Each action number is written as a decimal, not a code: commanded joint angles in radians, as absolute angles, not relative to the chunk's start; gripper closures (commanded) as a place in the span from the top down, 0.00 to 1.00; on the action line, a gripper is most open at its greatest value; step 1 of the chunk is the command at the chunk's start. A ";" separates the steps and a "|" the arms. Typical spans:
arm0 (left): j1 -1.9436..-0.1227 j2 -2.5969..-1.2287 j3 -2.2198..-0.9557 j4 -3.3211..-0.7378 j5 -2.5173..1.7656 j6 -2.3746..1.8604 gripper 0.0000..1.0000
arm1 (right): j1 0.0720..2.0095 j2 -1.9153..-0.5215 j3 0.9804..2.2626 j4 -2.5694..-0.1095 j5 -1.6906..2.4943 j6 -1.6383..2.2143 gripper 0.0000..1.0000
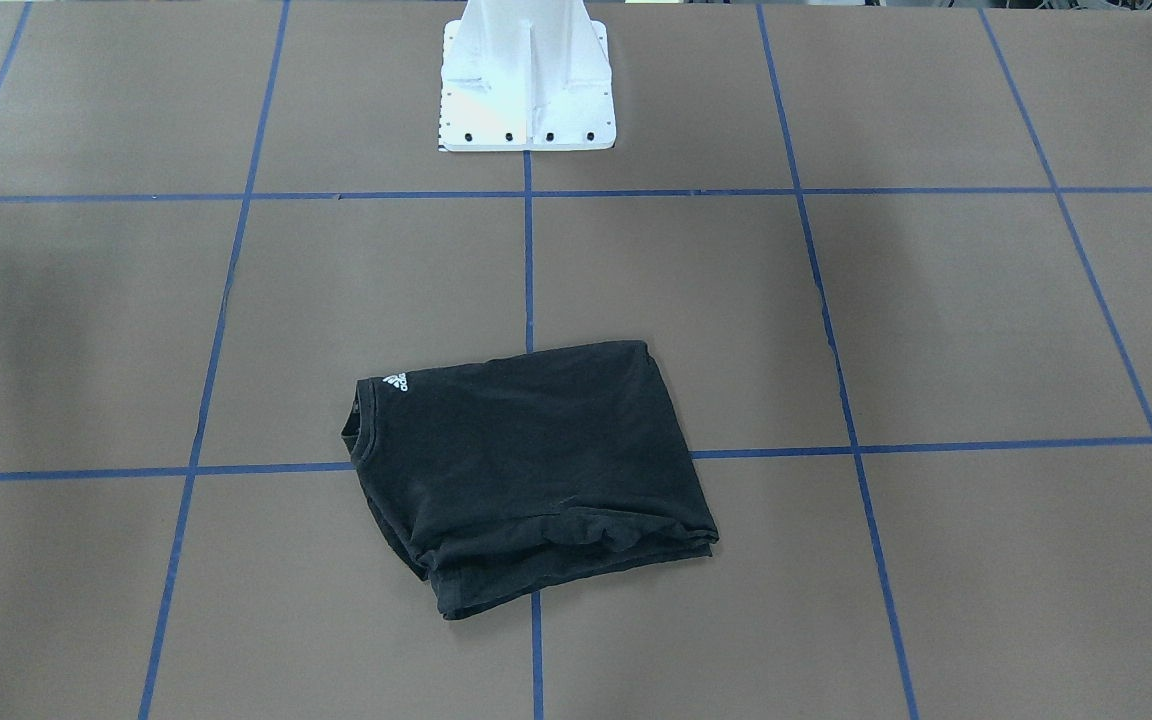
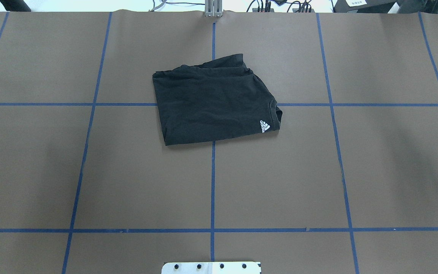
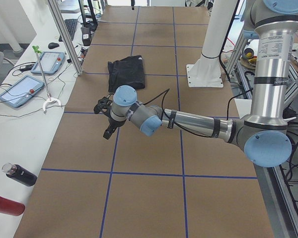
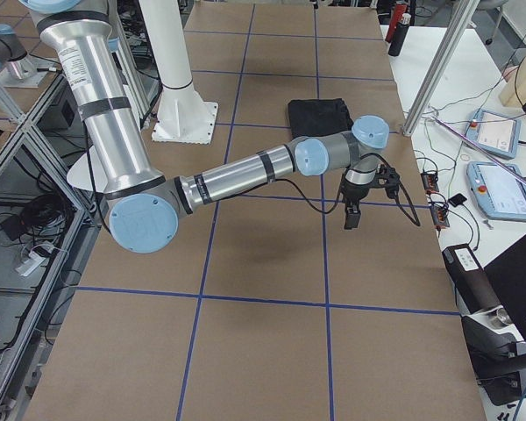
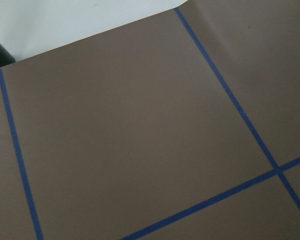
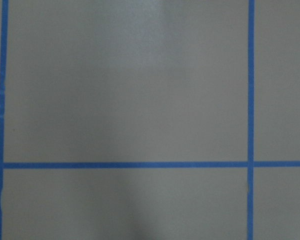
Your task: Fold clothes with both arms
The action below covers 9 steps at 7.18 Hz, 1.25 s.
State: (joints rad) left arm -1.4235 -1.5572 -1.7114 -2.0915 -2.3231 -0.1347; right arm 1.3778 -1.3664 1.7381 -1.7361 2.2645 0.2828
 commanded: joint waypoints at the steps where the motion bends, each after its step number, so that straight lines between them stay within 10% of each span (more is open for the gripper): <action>1: -1.440 -1.496 -1.707 -2.091 -2.327 -0.115 1.00 | 1.387 -1.456 1.825 -1.752 2.269 0.252 1.00; 9: -1.479 -1.414 -1.818 -1.994 -2.375 -0.139 1.00 | 1.388 -1.454 1.890 -1.888 2.272 0.153 1.00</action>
